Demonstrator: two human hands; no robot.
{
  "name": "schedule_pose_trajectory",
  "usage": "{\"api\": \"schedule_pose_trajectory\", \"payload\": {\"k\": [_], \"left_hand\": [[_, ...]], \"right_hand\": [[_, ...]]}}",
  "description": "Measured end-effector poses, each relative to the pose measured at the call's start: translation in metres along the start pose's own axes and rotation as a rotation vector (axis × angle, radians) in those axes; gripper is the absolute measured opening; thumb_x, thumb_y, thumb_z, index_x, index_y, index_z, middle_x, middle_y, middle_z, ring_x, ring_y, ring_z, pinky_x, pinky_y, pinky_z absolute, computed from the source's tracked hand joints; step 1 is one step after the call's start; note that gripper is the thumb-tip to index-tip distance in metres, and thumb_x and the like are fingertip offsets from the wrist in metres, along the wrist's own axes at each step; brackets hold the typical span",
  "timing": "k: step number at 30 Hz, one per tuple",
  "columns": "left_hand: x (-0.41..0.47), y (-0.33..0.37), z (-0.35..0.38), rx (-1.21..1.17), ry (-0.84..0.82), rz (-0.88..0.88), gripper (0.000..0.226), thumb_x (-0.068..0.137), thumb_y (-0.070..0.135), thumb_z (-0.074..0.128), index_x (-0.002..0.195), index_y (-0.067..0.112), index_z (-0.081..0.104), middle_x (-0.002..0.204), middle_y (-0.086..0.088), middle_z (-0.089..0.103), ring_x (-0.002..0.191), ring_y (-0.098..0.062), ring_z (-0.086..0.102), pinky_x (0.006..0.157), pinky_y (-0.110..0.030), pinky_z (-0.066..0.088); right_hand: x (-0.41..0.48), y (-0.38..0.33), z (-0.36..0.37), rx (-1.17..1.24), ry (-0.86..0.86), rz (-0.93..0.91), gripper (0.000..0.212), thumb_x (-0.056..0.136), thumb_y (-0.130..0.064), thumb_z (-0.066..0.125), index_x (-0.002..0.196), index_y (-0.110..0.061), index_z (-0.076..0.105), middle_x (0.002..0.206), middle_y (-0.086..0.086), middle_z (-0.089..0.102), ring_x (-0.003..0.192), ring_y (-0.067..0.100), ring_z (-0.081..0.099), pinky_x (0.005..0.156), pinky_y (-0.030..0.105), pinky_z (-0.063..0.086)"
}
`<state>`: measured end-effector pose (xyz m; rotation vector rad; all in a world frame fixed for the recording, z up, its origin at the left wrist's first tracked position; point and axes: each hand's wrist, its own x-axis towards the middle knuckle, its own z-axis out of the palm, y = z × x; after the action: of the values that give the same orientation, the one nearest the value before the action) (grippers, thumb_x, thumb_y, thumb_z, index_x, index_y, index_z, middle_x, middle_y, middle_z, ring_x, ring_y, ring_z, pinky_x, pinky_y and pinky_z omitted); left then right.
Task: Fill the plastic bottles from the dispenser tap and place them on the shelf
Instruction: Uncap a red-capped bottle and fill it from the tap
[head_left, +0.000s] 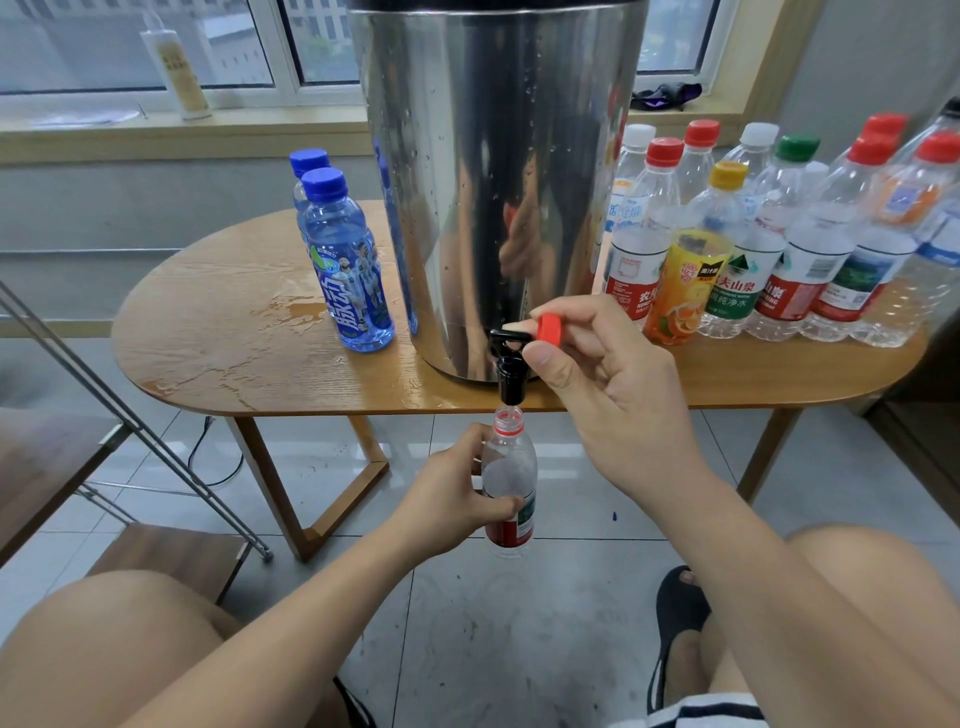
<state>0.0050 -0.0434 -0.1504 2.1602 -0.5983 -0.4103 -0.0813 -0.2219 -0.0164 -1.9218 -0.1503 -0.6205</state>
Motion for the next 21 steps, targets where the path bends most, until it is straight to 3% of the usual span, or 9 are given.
{"api": "schedule_pose_trajectory", "payload": {"k": [3,9,21], "left_hand": [[-0.0016,-0.0009,0.0,-0.024,0.018,0.022,0.065,0.083,0.031,0.09,0.133,0.039,0.05,0.133,0.012,0.071,0.123,-0.011,0.066,0.084,-0.019,0.061],[-0.0019,-0.0008,0.0001,-0.029,0.02,0.023,0.064,0.082,0.031,0.09,0.132,0.04,0.05,0.132,0.012,0.071,0.123,-0.011,0.067,0.092,-0.03,0.065],[-0.0013,0.0002,0.0012,-0.034,0.023,0.019,0.062,0.083,0.03,0.089,0.13,0.039,0.05,0.131,0.011,0.071,0.12,-0.008,0.066,0.081,-0.017,0.061]], "right_hand": [[-0.0002,-0.001,0.0,0.017,0.004,-0.001,0.034,0.104,-0.038,0.066,0.132,-0.019,0.063,0.115,-0.009,0.078,0.116,0.013,0.073,0.096,0.029,0.059],[-0.0006,-0.0008,-0.0001,0.016,-0.002,0.006,0.035,0.104,-0.039,0.066,0.133,-0.019,0.063,0.118,-0.008,0.078,0.118,0.014,0.072,0.098,0.034,0.06],[0.0,0.0001,-0.0004,0.004,0.004,0.004,0.035,0.104,-0.037,0.067,0.134,-0.019,0.063,0.118,-0.008,0.078,0.117,0.013,0.072,0.097,0.031,0.06]]}}
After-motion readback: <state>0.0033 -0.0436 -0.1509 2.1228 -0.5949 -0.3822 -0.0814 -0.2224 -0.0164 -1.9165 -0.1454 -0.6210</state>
